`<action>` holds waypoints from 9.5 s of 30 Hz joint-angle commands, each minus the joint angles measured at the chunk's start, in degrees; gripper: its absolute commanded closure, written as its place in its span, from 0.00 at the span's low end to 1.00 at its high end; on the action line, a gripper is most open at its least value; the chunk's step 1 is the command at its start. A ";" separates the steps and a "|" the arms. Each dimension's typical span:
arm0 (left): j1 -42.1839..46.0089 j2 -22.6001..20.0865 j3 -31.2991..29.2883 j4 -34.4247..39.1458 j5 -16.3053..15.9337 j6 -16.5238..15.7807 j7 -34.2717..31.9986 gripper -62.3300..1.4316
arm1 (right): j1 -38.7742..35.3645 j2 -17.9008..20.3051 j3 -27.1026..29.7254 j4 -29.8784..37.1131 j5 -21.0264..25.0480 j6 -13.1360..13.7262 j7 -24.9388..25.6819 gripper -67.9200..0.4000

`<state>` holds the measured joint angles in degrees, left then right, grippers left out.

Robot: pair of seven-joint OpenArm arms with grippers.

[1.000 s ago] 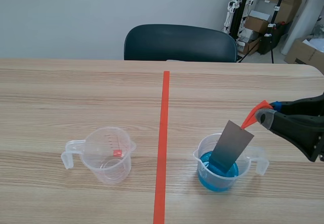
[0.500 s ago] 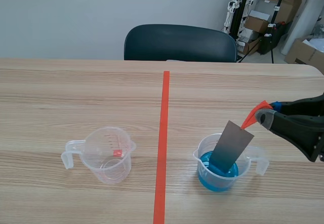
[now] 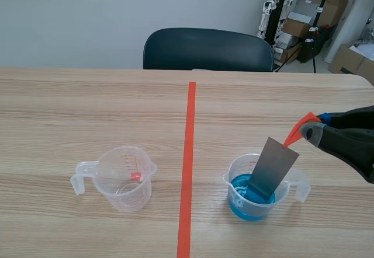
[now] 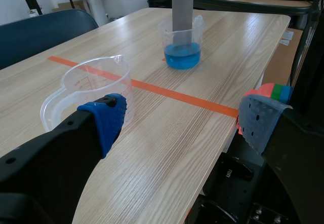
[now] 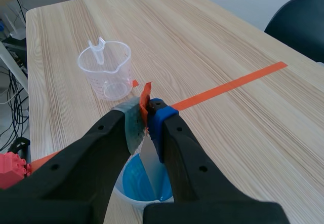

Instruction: Do the redox reaction experiment. raise the plate out of the solution

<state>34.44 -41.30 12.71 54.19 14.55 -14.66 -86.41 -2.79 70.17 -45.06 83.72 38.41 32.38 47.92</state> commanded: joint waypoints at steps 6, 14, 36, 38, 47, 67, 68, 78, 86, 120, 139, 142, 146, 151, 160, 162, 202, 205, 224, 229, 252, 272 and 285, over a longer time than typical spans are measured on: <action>0.46 -0.33 0.07 0.61 -0.33 0.17 -2.62 0.23 | 0.57 2.67 0.44 2.08 0.87 0.26 1.31 1.00; 0.46 -0.33 0.07 0.61 -0.33 0.17 -2.62 0.23 | 0.57 5.55 0.44 4.44 2.21 0.28 1.31 1.00; 0.46 -0.33 0.07 0.61 -0.33 0.15 -2.62 0.23 | 0.74 11.26 1.29 9.25 7.08 0.26 1.29 1.00; 0.46 -0.33 0.07 0.61 -0.33 0.15 -2.62 0.23 | 0.74 11.26 1.64 9.25 7.08 0.35 1.20 1.00; 0.46 -0.33 0.07 0.61 -0.31 0.15 -2.62 0.23 | 0.74 11.26 2.91 9.25 7.08 3.67 0.39 1.00; -0.35 -0.66 0.07 2.32 -5.33 0.13 -2.62 0.23 | 0.74 11.26 6.08 9.25 7.08 6.75 -3.32 1.00; -0.35 -0.68 0.07 3.04 -5.38 0.13 -2.62 0.24 | 0.74 11.26 6.58 9.25 7.17 7.21 -3.56 1.00; -4.20 -1.75 0.07 8.41 -5.35 -0.11 4.85 0.71 | 0.74 11.26 12.24 9.25 7.72 10.34 -7.30 1.00; -8.66 -4.39 0.09 15.15 -5.33 -5.60 18.21 0.87 | 0.74 11.26 15.08 9.25 7.74 10.34 -9.11 1.00; -35.32 -10.95 14.88 35.15 -24.00 -21.11 64.06 0.92 | 0.74 11.26 15.91 13.40 17.81 10.34 -21.55 1.00; -46.58 -3.13 23.06 35.12 -25.94 -21.14 78.66 0.92 | 0.74 14.47 17.44 18.40 23.17 10.34 -24.92 1.00; -47.56 -1.77 23.85 35.12 -25.94 -21.16 79.71 0.92 | 0.74 17.05 18.23 19.43 25.97 10.34 -24.90 1.00; -48.92 -0.13 25.07 35.12 -25.94 -21.11 81.83 0.92 | 0.74 19.34 18.75 20.68 26.62 10.34 -24.87 1.00; -49.88 1.75 25.53 35.10 -25.92 -21.14 83.69 0.92 | 0.76 20.17 18.82 21.09 28.09 10.34 -24.87 1.00; -51.23 3.21 25.53 35.06 -25.94 -21.20 84.85 0.92 | 0.74 23.76 18.82 21.73 31.32 10.34 -24.85 1.00; -51.47 3.67 25.55 35.06 -25.94 -21.57 84.98 0.92 | 0.74 24.72 18.82 21.73 32.06 10.34 -24.65 1.00; -52.87 9.38 25.90 35.01 -25.66 -22.82 88.50 0.92 | 1.03 30.62 19.52 22.05 37.13 10.34 -21.42 1.00; -52.87 9.38 25.90 35.01 -25.66 -22.82 88.89 0.92 | 1.03 30.62 19.52 22.05 37.11 10.34 -21.42 1.00; -52.87 9.38 25.90 35.01 -25.68 -22.82 88.91 0.92 | 1.01 30.60 19.52 22.05 37.07 10.34 -21.46 1.00; -52.87 9.38 25.90 35.01 -25.68 -22.82 88.91 0.92 | 1.01 30.60 19.52 22.05 37.07 10.34 -21.46 1.00; -52.87 9.38 25.90 35.01 -25.49 -22.82 89.44 0.92 | 0.85 30.60 19.52 22.03 37.03 10.34 -22.14 1.00; -52.87 9.38 25.90 35.01 -25.49 -22.82 89.44 0.92 | 0.85 30.60 19.52 22.03 37.03 10.34 -22.10 1.00; -52.87 9.38 25.90 35.01 -25.49 -22.82 89.44 0.92 | 0.85 30.60 19.52 22.03 37.05 10.34 -22.08 1.00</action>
<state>-17.96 -32.23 38.41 88.51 -10.48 -37.60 3.44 -2.76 99.85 -26.96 105.30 74.43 41.85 24.97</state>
